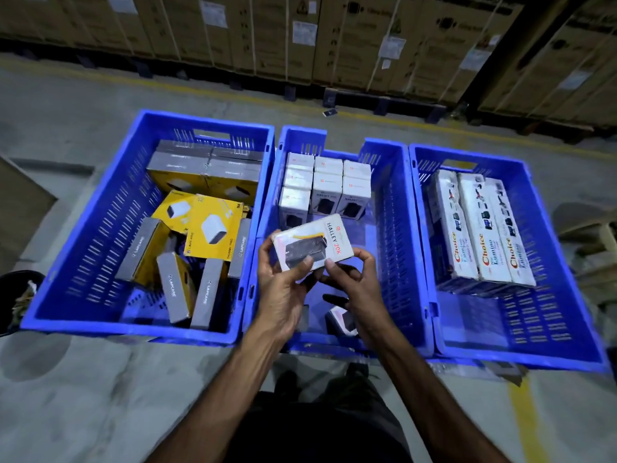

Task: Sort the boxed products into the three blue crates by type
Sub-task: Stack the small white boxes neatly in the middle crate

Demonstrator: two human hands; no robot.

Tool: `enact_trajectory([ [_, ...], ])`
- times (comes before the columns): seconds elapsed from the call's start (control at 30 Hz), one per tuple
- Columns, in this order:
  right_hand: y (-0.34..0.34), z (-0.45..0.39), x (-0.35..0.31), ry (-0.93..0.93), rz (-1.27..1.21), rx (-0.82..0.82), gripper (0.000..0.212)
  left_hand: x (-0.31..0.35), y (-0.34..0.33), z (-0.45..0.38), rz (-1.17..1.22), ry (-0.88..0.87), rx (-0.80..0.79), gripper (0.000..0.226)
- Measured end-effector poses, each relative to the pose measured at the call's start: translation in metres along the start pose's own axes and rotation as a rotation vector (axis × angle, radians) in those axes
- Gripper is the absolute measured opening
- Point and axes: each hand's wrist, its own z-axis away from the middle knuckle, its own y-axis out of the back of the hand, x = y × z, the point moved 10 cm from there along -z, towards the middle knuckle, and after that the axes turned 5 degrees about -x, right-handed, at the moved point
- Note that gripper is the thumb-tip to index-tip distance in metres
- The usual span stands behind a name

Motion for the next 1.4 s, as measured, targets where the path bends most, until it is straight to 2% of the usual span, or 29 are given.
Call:
enact_trajectory([
  [0.1, 0.002, -0.002, 0.001, -0.002, -0.05, 0.006, 0.046, -0.011, 0.002, 0.003, 0.01, 0.012, 0.07, 0.088],
  [0.17, 0.008, -0.007, -0.001, 0.005, -0.062, 0.006, 0.045, -0.012, 0.005, 0.005, -0.073, 0.0, 0.112, 0.082],
  [0.27, 0.026, -0.026, -0.012, 0.031, -0.004, 0.027, 0.056, -0.002, 0.005, 0.007, -0.448, -0.063, 0.102, 0.074],
  [0.33, 0.04, -0.043, -0.024, 0.06, 0.061, 0.04, 0.062, 0.012, 0.001, 0.007, -0.755, -0.165, 0.061, 0.074],
  [0.47, 0.06, -0.088, -0.052, 0.201, 0.406, 0.029, 0.056, 0.051, -0.017, 0.013, -1.207, -0.528, -0.021, 0.056],
  [0.53, 0.063, -0.113, -0.057, 0.254, 0.557, 0.034, 0.061, 0.064, -0.018, 0.012, -1.324, -0.623, -0.004, 0.043],
  [0.6, 0.061, -0.137, -0.057, 0.254, 0.722, 0.037, 0.064, 0.067, -0.014, 0.007, -1.417, -0.646, 0.005, 0.035],
  [0.7, 0.052, -0.167, -0.049, 0.215, 0.898, 0.031, 0.064, 0.058, -0.012, 0.0, -1.515, -0.624, -0.021, 0.03],
  [1.03, 0.041, -0.211, -0.019, 0.215, 0.858, 0.093, 0.052, 0.038, -0.01, -0.006, -1.732, -0.557, -0.045, 0.021],
  [1.13, 0.054, -0.214, -0.02, 0.172, 0.835, 0.211, 0.016, 0.033, -0.01, -0.008, -1.783, -0.553, -0.047, 0.018],
  [1.17, 0.06, -0.215, -0.019, 0.158, 0.827, 0.259, 0.013, 0.031, -0.01, -0.009, -1.8, -0.554, -0.052, 0.017],
  [1.27, 0.066, -0.219, 0.002, 0.06, 0.808, 0.184, 0.017, 0.027, -0.011, -0.011, -1.838, -0.554, -0.067, 0.017],
  [1.37, 0.06, -0.213, 0.018, -0.005, 0.742, 0.021, 0.011, 0.024, -0.012, -0.012, -1.863, -0.56, -0.078, 0.02],
  [1.4, 0.058, -0.211, 0.021, -0.023, 0.742, -0.018, 0.018, 0.023, -0.013, -0.012, -1.873, -0.562, -0.081, 0.021],
])
